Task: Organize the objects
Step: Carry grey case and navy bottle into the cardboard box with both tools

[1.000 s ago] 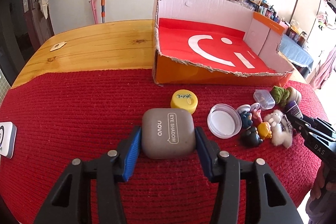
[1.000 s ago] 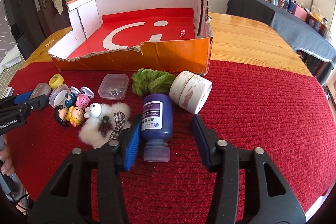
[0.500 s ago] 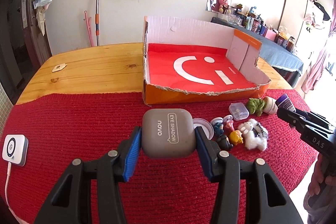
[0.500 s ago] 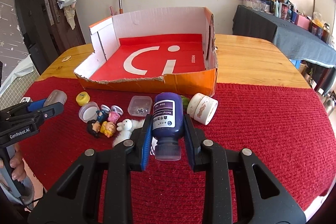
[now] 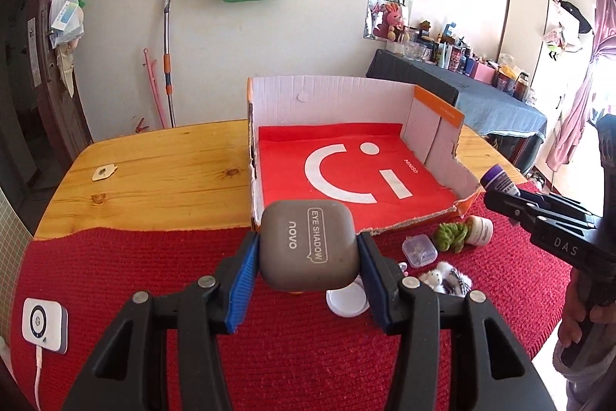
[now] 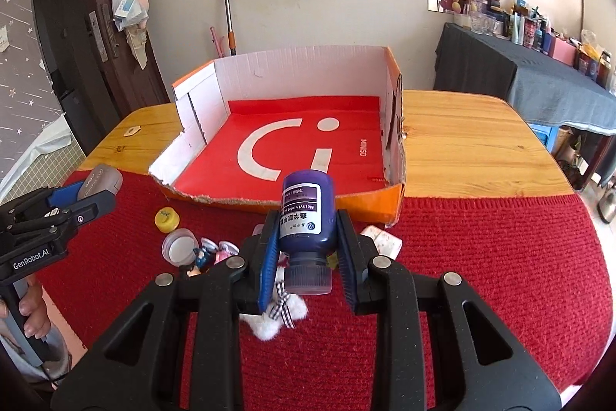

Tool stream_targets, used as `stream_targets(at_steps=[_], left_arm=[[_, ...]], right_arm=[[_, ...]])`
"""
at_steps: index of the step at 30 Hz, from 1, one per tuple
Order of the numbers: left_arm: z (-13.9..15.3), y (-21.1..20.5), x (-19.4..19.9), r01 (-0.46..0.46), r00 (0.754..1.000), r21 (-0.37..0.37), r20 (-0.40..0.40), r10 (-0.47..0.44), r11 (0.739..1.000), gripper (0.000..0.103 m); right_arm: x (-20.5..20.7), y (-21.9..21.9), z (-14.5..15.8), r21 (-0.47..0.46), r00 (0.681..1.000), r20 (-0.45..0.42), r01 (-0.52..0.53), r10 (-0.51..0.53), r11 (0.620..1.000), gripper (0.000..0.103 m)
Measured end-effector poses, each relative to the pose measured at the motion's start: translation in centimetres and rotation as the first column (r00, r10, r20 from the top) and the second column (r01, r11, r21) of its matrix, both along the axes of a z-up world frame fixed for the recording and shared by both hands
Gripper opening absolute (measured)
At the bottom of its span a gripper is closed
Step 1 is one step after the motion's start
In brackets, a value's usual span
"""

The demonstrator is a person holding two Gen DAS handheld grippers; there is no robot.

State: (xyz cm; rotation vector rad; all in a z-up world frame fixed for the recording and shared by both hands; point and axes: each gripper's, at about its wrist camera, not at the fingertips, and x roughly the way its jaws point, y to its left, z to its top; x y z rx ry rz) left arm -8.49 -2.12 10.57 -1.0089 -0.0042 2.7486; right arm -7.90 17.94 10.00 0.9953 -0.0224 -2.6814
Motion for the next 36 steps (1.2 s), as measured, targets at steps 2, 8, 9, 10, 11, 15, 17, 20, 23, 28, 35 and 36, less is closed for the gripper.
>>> stream_targets(at_steps=[2,8,9,10,11,15,17,20,23,28,35,36], left_arm=[[0.2,0.2,-1.4,0.017,1.0,0.0,0.012,-0.017,1.0,0.052],[-0.8,0.9,-6.6,0.061,0.994,-0.005,0.089,-0.06,0.998,0.052],[-1.2,1.0,-7.5,0.069,0.992,0.001,0.109,-0.069,0.998,0.052],[-1.6,1.2,-8.2,0.077,0.989,0.001,0.127,-0.077,0.997,0.052],[-2.0,1.3,-8.8,0.084,0.986,-0.002,0.142,-0.083,0.996,0.052],[-3.6,2.2,-10.7,0.099,0.98,-0.059,0.181,-0.087,0.993,0.052],[-4.3,2.4,-11.2,0.11,0.975,-0.07,0.203,-0.094,0.991,0.052],[-5.0,2.6,-11.8,0.119,0.971,-0.096,0.22,-0.095,0.988,0.052],[-5.7,2.8,-12.2,0.134,0.965,-0.114,0.242,-0.103,0.984,0.052],[-6.1,3.7,-12.6,0.163,0.961,-0.166,0.25,-0.119,0.973,0.053],[-6.8,4.4,-13.1,0.213,0.949,-0.22,0.28,-0.147,0.952,0.053],[-6.8,4.4,-13.2,0.216,0.947,-0.218,0.284,-0.15,0.952,0.053]], right_arm=[[-1.5,-0.2,0.4,0.012,1.0,0.003,-0.009,0.009,1.0,0.026],[-7.1,-1.0,-0.1,0.066,0.996,0.075,-0.049,0.044,0.997,0.026],[-8.0,-1.2,-0.5,0.083,0.995,0.091,-0.055,0.047,0.995,0.026],[-8.8,-1.3,-0.9,0.095,0.993,0.107,-0.061,0.051,0.994,0.026],[-9.5,-1.4,-1.4,0.108,0.991,0.125,-0.065,0.052,0.992,0.026],[-11.6,-2.0,-3.2,0.156,0.98,0.189,-0.099,0.069,0.983,0.026],[-12.1,-2.2,-3.8,0.177,0.974,0.211,-0.118,0.079,0.977,0.026],[-12.5,-2.2,-4.6,0.195,0.966,0.243,-0.141,0.092,0.971,0.026],[-12.8,-2.4,-5.4,0.225,0.959,0.265,-0.161,0.099,0.961,0.026],[-12.9,-2.9,-5.6,0.277,0.955,0.273,-0.192,0.115,0.941,0.026],[-13.3,-3.5,-6.1,0.314,0.938,0.313,-0.251,0.149,0.916,0.026],[-13.4,-3.6,-6.1,0.316,0.936,0.318,-0.257,0.153,0.913,0.026]])
